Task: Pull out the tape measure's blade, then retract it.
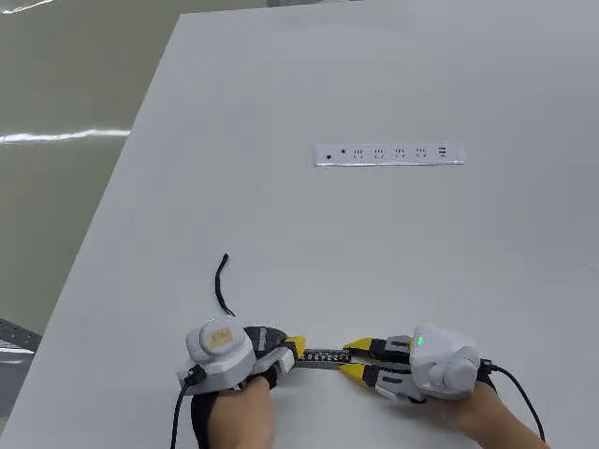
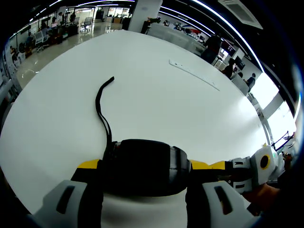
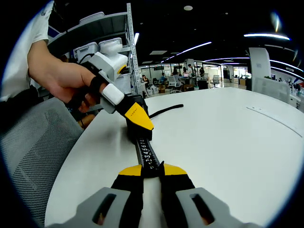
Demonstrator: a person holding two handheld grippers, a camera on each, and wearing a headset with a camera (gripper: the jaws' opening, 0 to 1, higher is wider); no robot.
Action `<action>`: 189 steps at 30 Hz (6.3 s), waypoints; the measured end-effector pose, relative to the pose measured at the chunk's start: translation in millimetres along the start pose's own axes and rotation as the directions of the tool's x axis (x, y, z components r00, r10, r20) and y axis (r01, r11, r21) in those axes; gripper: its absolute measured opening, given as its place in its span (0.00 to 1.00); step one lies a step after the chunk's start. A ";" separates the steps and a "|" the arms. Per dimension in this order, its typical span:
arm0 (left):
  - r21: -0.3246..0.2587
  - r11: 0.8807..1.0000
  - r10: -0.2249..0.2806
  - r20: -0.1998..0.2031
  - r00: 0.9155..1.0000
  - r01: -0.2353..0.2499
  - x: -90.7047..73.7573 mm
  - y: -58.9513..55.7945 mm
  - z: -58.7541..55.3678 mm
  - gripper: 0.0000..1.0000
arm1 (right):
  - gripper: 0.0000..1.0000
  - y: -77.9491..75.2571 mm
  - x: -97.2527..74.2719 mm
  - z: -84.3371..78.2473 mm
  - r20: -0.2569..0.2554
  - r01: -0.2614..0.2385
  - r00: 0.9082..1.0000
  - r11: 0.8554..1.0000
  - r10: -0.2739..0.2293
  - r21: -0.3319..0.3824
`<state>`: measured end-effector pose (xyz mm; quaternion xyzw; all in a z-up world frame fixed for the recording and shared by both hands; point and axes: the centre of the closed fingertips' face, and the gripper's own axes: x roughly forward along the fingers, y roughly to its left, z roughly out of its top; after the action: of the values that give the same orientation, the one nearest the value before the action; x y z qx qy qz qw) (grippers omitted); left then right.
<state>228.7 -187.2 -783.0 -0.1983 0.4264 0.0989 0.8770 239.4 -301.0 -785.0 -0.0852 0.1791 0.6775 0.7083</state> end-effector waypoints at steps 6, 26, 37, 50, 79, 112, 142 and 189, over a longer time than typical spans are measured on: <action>-0.001 1.000 0.000 0.003 1.000 0.000 0.4 0.3 0.3 0.69 | 0.12 1.6 7.5 3.2 -0.001 0.000 1.000 1.000 0.000 -0.002; -0.009 1.000 -0.001 0.002 1.000 0.001 -0.4 -0.1 0.3 0.69 | 0.12 3.8 18.7 7.7 -0.008 0.005 1.000 1.000 -0.005 -0.031; -0.026 1.000 -0.005 0.005 1.000 0.006 0.1 -0.1 1.2 0.69 | 0.12 4.4 28.1 10.6 -0.008 0.008 1.000 0.999 -0.008 -0.035; -0.033 0.999 -0.010 0.003 1.000 0.010 -0.7 -0.5 1.1 0.68 | 0.11 4.0 32.8 12.2 -0.013 0.016 1.000 0.999 -0.016 -0.031; -0.049 0.999 -0.023 0.004 1.000 0.024 -0.1 1.1 2.0 0.68 | 0.11 12.8 60.1 21.4 -0.026 -0.017 1.000 0.996 0.015 -0.090; -0.047 0.998 -0.030 0.005 1.000 0.030 -0.6 0.3 1.7 0.68 | 0.11 16.7 59.6 20.4 -0.037 -0.075 0.997 0.991 0.071 -0.115; -0.020 0.998 -0.066 0.020 0.998 0.066 -2.7 -1.4 2.5 0.70 | 0.14 16.5 59.6 21.6 -0.057 -0.055 0.997 0.997 0.052 -0.046; 0.100 0.982 -0.161 0.018 0.987 0.159 -3.9 -6.5 0.4 0.75 | 0.29 18.1 46.2 22.8 -0.083 -0.027 0.996 0.999 0.026 -0.019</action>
<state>228.7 -192.9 -778.0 -0.1872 0.4020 0.0097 0.8962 225.5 -248.6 -778.8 -0.1180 0.2028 0.6844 0.6903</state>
